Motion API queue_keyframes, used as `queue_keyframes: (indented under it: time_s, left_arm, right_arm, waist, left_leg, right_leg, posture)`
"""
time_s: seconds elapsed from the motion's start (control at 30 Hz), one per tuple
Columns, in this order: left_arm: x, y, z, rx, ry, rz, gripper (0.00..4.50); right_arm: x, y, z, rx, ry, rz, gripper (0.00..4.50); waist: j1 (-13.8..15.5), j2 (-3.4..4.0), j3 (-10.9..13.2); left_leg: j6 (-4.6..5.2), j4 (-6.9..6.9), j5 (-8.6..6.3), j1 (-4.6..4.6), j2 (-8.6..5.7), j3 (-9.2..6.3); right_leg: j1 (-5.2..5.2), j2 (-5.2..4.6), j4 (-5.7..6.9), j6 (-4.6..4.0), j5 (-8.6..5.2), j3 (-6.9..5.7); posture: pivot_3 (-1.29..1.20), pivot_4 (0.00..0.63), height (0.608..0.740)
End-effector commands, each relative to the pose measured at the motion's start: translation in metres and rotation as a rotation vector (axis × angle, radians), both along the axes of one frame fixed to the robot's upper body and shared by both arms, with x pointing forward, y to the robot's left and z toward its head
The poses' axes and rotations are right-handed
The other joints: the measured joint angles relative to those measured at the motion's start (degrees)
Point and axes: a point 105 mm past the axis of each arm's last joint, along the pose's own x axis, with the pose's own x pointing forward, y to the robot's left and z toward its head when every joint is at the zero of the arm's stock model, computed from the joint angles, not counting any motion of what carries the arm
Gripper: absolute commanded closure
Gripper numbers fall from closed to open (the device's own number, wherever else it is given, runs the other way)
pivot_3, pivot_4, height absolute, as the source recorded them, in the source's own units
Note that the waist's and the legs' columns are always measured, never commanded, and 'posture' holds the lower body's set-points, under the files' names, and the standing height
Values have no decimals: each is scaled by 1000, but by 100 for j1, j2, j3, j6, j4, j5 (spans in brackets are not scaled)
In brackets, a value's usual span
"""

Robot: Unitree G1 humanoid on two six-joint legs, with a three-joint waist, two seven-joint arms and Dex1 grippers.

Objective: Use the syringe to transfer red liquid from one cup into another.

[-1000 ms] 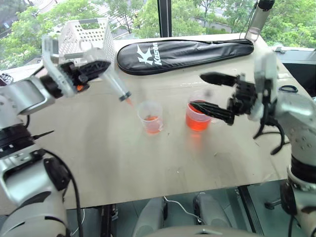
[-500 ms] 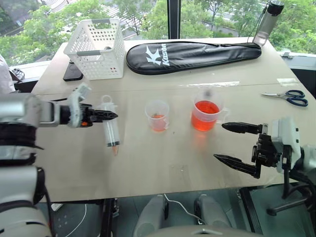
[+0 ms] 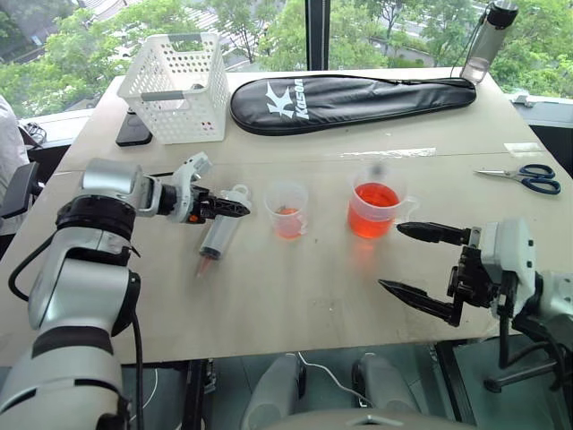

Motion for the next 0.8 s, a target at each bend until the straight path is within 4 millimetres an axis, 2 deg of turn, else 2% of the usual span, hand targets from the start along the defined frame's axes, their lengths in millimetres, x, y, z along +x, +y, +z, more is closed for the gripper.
queue_keyframes:
  time_s: [0.03,0.13,0.23,0.3,0.4,0.5,0.63,0.8]
  left_arm:
    - [-7,18,25,25,-138,28,29]
    - [-14,12,57,-34,-395,12,29]
    - [-37,4,90,-61,-699,-15,29]
    - [-54,-1,101,-120,-782,-25,29]
    - [-72,-12,94,-102,-862,-85,29]
    - [-83,-8,78,-84,-864,-54,29]
    - [-110,11,54,-39,-816,-33,29]
    - [-138,46,35,62,-767,37,29]
  right_arm:
    - [2,-12,1,-26,-53,-77,0]
    - [2,-26,-5,-32,-43,-132,0]
    - [5,-41,-3,16,-18,-176,0]
    - [6,-50,0,29,-28,-193,0]
    - [7,-62,-2,-4,-22,-195,0]
    - [6,-76,-3,-29,-13,-206,0]
    - [0,-101,-6,-67,5,-261,0]
    - [-13,-126,-9,-113,23,-303,0]
  waist:
    - [-80,0,1]
    - [-113,-2,1]
    - [-59,-5,0]
    - [-41,-5,-1]
    - [30,2,-5]
    - [63,6,-6]
    - [52,7,-5]
    - [83,11,-1]
  left_leg:
    - [0,0,0,0,2,1]
    - [0,-8,0,-2,8,2]
    - [-1,0,0,-15,9,-8]
    - [0,-1,-1,-12,10,-9]
    - [0,-2,-1,-5,10,-8]
    - [0,-11,-1,12,11,-1]
    - [3,-14,-4,13,13,-2]
    - [28,-34,-20,62,16,4]
  right_leg:
    - [-1,0,1,0,0,0]
    - [-6,-12,-6,-1,0,15]
    - [-2,-19,-19,-2,1,15]
    - [5,-20,-28,-2,2,16]
    - [12,-18,-33,-4,3,14]
    - [25,-18,-35,-4,3,19]
    - [32,-15,-48,-5,4,17]
    - [89,-19,-80,-7,2,18]
  posture:
    - [0,150,740]
    - [0,150,740]
    - [0,150,740]
    - [0,150,740]
    - [0,150,740]
    - [0,150,740]
    - [0,150,740]
    - [0,150,740]
